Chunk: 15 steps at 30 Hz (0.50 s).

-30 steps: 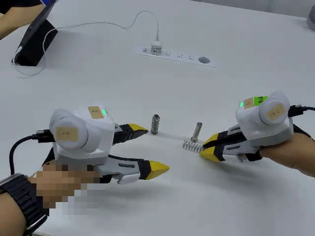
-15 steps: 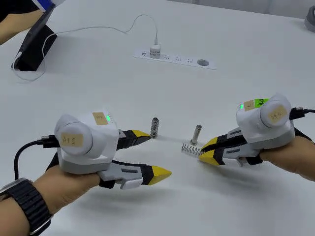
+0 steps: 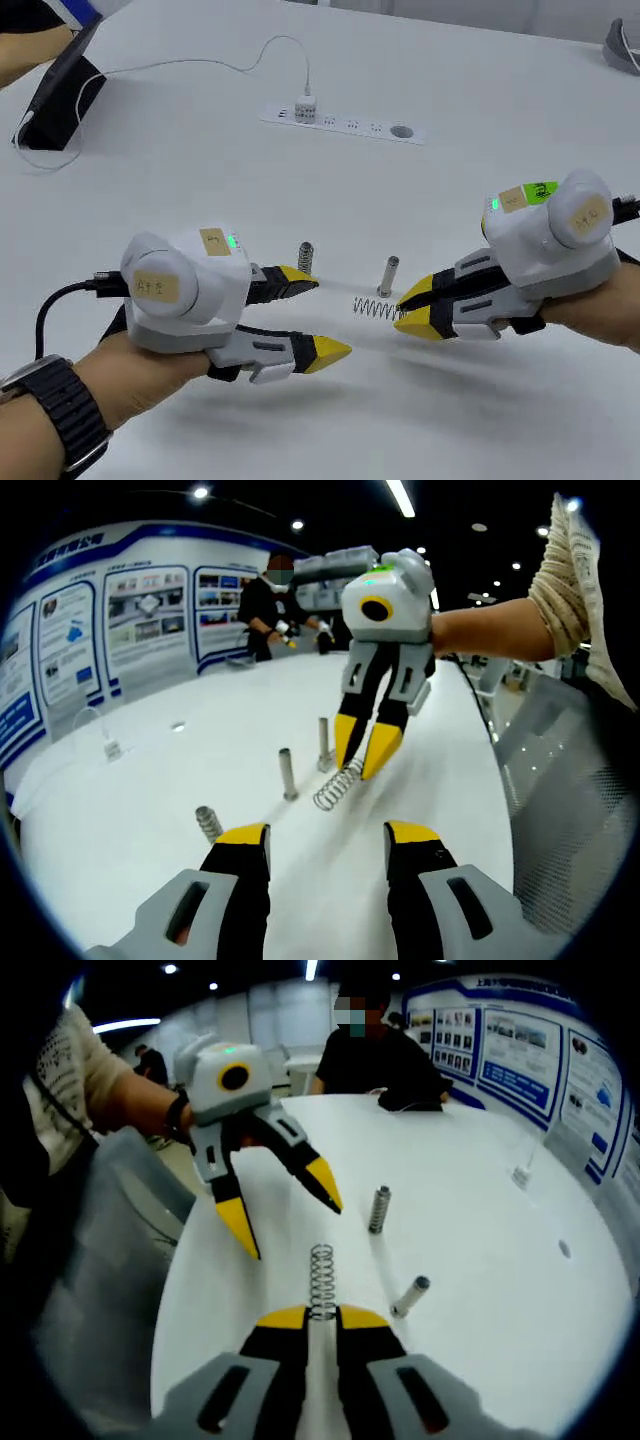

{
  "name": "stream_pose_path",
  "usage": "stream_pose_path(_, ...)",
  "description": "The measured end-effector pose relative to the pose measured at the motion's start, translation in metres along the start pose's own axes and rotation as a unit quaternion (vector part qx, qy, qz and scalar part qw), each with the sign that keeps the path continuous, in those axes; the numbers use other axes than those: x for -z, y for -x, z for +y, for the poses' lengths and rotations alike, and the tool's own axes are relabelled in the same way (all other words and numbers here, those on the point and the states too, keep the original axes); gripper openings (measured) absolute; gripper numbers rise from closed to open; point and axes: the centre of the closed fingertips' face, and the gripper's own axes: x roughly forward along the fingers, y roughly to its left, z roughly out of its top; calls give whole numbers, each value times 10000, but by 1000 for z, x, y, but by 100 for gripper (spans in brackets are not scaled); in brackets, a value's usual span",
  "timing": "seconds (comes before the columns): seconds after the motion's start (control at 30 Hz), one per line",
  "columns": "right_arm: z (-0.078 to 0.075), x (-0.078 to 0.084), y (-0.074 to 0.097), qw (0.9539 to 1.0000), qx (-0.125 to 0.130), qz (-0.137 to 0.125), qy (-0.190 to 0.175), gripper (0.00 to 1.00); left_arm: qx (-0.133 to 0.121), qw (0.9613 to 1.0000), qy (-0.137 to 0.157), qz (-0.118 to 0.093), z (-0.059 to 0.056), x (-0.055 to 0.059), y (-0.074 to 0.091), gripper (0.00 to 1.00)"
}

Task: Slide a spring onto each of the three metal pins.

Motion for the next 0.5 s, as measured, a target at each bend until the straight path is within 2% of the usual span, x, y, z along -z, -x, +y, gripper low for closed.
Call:
stream_pose_path(0.27, 12, -8, 1, 9994, -209, 144, 230, 12, 185, 9993, -329, -27, -7, -8, -5, 32)
stream_pose_path(0.5, 18, -7, 1, 9985, -317, 302, 338, 12, 361, 9970, -675, 58, -17, -8, -8, 26)
